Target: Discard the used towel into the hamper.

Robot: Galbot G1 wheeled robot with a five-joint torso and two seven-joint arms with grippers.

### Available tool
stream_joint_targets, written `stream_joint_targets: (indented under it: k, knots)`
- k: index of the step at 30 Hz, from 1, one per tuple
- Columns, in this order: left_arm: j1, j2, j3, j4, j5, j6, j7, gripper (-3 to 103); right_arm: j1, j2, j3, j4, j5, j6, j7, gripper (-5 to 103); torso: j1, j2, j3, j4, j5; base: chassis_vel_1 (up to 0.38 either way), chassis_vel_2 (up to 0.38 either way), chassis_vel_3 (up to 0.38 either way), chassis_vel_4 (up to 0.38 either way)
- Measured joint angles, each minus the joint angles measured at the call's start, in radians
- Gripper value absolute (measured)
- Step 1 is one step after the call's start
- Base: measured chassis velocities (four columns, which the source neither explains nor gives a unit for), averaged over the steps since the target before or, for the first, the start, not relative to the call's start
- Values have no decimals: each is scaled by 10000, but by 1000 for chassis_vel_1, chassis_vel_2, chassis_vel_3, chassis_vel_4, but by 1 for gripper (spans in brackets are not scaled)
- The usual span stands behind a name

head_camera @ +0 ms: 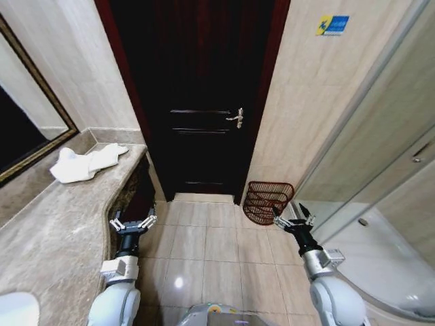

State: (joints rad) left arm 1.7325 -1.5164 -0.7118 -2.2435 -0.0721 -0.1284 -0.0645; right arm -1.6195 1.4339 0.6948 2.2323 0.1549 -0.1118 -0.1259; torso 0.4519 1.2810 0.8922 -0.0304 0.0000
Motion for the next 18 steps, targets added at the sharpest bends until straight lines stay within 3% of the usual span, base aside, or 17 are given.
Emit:
stream_joint_targets:
  k: [18]
  knots:
    - [35,-15,-27,267,-76,-740,-80,100,-44,17,17,-25,10,284,-337,100,-1,2,-1,4,0,85,108,110,87]
